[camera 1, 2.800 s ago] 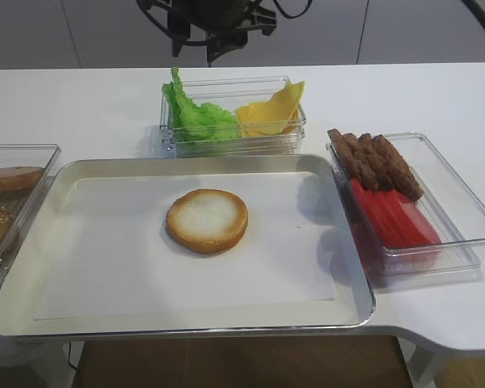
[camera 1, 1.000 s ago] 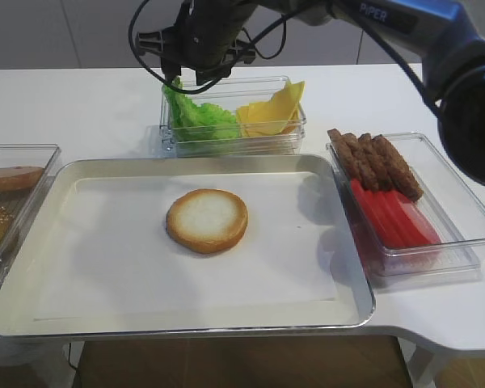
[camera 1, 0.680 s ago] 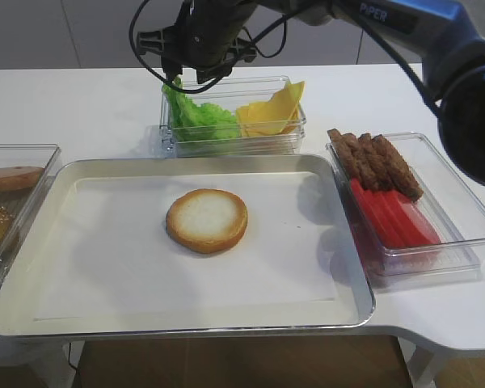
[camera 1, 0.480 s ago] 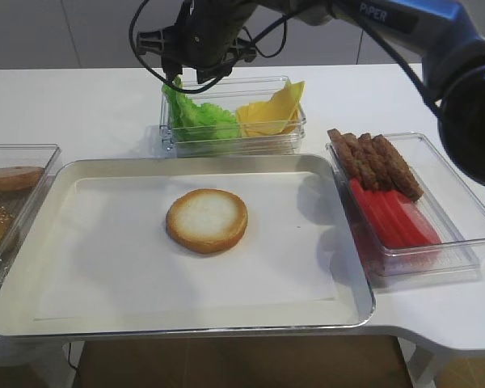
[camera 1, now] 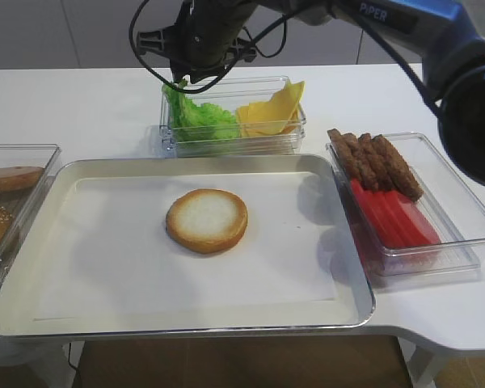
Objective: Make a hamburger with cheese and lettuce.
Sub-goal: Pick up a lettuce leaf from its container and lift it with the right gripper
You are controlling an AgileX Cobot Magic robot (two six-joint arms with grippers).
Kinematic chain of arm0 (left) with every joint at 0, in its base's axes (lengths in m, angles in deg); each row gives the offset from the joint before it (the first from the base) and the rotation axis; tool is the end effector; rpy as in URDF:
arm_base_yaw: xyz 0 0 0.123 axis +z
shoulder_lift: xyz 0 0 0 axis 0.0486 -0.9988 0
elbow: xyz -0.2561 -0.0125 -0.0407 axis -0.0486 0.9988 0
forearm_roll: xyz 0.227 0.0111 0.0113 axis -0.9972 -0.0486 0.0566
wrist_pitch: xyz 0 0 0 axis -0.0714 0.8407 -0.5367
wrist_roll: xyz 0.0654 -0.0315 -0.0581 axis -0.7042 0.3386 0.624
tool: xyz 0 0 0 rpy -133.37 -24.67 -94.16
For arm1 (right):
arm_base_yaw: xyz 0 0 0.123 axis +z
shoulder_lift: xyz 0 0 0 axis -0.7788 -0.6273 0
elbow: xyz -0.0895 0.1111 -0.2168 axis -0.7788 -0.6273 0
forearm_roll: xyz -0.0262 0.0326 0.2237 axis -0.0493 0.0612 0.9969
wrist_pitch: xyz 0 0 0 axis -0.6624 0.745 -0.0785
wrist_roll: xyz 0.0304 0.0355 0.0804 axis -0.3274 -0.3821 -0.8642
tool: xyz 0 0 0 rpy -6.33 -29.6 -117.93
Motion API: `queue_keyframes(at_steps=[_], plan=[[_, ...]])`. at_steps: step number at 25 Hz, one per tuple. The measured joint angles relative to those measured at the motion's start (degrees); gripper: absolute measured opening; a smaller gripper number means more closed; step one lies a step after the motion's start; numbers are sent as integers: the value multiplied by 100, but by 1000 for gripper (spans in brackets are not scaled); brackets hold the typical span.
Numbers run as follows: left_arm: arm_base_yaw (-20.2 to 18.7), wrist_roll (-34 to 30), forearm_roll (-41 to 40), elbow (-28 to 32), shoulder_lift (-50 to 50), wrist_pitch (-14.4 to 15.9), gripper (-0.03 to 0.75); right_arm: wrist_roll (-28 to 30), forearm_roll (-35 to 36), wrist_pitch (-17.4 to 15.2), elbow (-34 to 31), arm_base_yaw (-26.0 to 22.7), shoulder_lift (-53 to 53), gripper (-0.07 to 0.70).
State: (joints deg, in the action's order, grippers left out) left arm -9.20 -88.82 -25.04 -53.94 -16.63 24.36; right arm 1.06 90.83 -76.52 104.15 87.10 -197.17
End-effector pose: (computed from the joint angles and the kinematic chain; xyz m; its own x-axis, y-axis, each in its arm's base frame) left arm -0.0081 -0.0104 0.2525 -0.5250 0.1829 -0.8312 0.2778 0.9600 0.0358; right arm 0.3951 0.2919 0.2519 -0.7590 -0.1008 -0.6432 -0.3609 0.8874 0.2868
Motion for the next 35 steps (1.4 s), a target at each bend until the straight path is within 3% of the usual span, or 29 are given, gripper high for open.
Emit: queue_keyframes(at_steps=[6, 12, 22, 35], plan=[[0, 0, 0, 0, 0, 0, 410, 0, -13, 0, 0, 0, 0, 89], [0, 0, 0, 0, 0, 0, 410, 0, -91, -100, 71, 0, 0, 61], [0, 0, 0, 0, 0, 0, 410, 133, -294, -1292, 854, 0, 0, 52], [0, 0, 0, 0, 0, 0, 410, 155, -830, -2403, 1077, 0, 453, 51]])
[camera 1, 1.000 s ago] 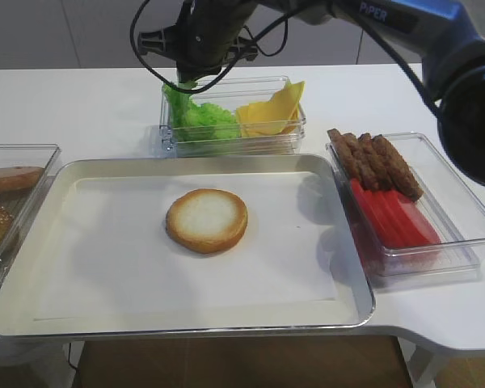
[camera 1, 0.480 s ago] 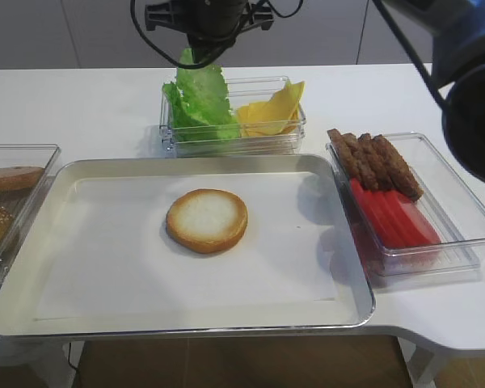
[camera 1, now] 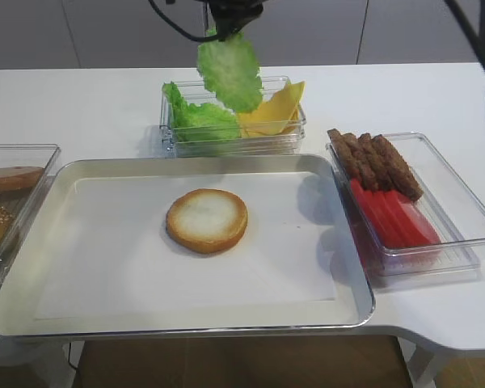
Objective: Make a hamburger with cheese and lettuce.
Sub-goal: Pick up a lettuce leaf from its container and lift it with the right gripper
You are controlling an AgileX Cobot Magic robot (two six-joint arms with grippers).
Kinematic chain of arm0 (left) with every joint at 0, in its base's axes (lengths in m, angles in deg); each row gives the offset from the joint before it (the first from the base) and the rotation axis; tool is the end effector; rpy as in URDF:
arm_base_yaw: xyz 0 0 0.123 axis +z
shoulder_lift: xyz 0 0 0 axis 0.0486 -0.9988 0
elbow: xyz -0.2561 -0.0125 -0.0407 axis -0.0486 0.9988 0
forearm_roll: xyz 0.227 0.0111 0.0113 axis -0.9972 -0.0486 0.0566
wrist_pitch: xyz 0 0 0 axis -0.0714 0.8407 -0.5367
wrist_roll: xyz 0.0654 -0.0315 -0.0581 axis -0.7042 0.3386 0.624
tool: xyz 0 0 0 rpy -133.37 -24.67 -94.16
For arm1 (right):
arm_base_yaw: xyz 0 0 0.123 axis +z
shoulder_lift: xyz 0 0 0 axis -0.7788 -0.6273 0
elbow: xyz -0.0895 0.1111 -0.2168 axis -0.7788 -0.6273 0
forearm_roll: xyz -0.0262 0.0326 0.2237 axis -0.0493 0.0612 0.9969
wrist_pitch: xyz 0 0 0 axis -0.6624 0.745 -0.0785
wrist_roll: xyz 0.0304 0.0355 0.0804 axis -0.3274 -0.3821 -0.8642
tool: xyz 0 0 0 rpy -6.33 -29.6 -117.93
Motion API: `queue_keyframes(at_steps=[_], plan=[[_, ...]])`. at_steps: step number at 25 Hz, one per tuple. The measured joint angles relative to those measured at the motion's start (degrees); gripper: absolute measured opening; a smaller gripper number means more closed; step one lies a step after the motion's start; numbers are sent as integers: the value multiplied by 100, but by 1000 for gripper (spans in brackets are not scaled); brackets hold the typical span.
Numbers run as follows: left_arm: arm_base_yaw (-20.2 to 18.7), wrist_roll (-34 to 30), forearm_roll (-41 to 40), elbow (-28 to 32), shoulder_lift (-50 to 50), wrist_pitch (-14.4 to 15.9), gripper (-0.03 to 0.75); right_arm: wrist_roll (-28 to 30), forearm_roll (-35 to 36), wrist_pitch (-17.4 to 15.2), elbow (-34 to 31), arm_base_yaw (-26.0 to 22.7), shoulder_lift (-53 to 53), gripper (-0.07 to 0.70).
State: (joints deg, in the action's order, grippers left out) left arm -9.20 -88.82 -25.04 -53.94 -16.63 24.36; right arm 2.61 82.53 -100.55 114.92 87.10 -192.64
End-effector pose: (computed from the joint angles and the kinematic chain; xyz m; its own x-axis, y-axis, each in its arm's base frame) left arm -0.0081 -0.0104 0.2525 -0.5250 0.1829 -0.8312 0.2778 0.9600 0.0358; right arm 0.3691 0.2588 0.3167 -0.7798 -0.2300 -0.5823 -0.3494 0.9316 0.0999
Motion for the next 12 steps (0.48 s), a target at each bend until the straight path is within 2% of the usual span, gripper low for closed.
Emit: queue_keyframes(at_steps=[7, 12], plan=[[0, 0, 0, 0, 0, 0, 410, 0, -30, -149, 47, 0, 381, 50], [0, 0, 0, 0, 0, 0, 409, 0, 246, -171, 47, 0, 543, 50]])
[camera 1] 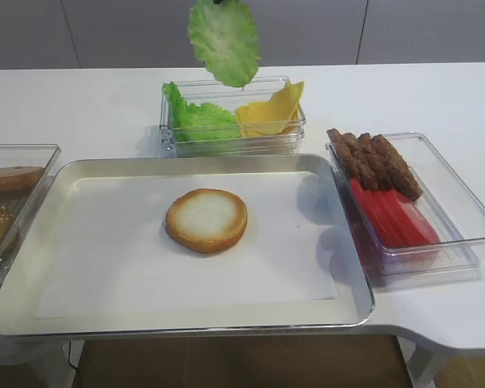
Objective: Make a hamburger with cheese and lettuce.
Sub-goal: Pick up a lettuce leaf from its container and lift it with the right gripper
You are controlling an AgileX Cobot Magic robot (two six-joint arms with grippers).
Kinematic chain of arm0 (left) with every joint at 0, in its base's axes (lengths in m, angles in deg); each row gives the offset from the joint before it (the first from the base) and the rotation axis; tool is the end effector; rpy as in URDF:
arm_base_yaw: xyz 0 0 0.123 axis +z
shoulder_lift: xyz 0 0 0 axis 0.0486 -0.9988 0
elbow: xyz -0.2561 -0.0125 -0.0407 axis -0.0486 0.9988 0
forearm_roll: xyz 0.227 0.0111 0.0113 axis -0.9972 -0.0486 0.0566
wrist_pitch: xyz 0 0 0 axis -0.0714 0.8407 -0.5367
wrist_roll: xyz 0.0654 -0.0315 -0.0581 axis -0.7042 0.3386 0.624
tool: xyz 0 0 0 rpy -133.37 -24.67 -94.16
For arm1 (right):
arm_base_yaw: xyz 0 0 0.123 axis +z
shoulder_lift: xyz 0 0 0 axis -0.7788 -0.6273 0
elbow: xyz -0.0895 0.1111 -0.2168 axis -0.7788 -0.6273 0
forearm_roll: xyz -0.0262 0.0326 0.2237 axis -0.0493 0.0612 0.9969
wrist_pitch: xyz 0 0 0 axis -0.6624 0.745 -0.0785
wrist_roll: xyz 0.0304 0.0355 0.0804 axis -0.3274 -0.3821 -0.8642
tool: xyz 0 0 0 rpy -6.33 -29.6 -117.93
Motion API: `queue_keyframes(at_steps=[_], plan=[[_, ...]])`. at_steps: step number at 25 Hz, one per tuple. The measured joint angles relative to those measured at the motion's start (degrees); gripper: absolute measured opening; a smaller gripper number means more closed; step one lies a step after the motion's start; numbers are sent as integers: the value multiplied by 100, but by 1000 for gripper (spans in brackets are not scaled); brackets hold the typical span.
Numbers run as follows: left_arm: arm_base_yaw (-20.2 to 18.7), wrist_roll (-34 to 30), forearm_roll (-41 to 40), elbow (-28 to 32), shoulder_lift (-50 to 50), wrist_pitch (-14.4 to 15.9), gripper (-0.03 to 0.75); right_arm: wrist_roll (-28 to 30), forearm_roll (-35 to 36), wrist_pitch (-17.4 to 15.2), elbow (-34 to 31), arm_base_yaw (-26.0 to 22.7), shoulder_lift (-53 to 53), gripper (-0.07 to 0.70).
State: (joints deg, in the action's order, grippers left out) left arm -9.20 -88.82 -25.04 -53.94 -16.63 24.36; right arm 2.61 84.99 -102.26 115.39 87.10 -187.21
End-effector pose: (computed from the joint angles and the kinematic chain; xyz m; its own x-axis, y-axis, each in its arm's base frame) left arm -0.0081 -0.0104 0.2525 -0.5250 0.1829 -0.8312 0.2778 0.9600 0.0358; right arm 0.3485 0.2486 0.3586 -0.7558 -0.1938 -0.6255 -0.3658 0.9172 0.1578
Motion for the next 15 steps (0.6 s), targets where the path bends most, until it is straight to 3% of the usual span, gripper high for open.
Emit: queue_keyframes(at_steps=[10, 15], plan=[[0, 0, 0, 0, 0, 0, 405, 214, 167, -13, -31, 238, 191, 50], [0, 0, 0, 0, 0, 0, 405, 302, 128, -13, -891, 335, 634, 50]])
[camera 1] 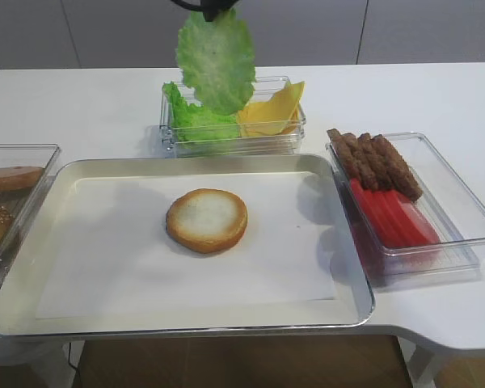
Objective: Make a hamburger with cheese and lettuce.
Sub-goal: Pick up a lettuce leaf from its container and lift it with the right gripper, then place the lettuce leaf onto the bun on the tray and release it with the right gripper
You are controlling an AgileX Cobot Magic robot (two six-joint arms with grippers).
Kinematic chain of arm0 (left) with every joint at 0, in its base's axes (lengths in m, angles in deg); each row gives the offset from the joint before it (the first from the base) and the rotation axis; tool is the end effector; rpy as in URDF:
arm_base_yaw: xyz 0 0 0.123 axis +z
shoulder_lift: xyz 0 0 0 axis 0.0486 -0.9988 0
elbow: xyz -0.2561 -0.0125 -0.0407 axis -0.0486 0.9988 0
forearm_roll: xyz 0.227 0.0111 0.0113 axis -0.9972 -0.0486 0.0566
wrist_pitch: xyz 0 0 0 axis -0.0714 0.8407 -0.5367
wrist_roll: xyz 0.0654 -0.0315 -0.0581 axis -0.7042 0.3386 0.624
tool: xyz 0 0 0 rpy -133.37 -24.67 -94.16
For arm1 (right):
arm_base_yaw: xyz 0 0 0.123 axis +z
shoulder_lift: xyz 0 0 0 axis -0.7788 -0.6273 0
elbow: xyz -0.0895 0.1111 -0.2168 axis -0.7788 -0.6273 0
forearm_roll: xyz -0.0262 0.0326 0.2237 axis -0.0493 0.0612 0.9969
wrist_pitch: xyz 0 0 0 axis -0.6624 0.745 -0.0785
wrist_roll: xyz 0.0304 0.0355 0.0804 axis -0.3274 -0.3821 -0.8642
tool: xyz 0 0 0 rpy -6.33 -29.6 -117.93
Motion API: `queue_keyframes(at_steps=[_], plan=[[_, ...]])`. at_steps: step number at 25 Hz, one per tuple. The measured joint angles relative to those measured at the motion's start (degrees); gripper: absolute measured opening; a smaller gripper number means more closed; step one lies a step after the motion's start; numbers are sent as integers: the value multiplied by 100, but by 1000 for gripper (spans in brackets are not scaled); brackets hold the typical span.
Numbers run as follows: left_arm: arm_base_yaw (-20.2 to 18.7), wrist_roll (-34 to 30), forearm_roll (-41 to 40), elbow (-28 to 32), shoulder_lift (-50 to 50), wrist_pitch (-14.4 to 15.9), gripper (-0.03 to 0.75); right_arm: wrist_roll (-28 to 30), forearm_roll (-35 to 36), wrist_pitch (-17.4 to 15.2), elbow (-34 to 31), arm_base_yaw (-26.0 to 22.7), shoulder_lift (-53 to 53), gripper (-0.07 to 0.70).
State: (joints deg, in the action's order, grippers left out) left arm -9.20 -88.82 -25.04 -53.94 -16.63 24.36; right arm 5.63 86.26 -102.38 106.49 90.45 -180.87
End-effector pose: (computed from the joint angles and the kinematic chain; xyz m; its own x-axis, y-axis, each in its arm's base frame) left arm -0.0081 -0.0104 0.2525 -0.5250 0.1829 -0.8312 0.2778 0.9600 0.0358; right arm 0.3155 0.2564 0.3642 -0.7480 -0.2987 -0.5928 -0.4580 0.8786 0.1352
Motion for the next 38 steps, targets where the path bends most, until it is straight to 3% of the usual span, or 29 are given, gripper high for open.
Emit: queue_keyframes(at_steps=[7, 14, 23, 28, 38], plan=[[0, 0, 0, 0, 0, 0, 405, 97, -147, 12, -1490, 56, 691, 50], [0, 0, 0, 0, 0, 0, 405, 33, -197, 60, -2417, 182, 796, 50], [0, 0, 0, 0, 0, 0, 405, -139, -232, 412, -2859, 182, 796, 50], [0, 0, 0, 0, 0, 0, 404, -258, -232, 725, -2859, 182, 765, 50], [0, 0, 0, 0, 0, 0, 404, -521, -232, 968, -2859, 182, 575, 50]])
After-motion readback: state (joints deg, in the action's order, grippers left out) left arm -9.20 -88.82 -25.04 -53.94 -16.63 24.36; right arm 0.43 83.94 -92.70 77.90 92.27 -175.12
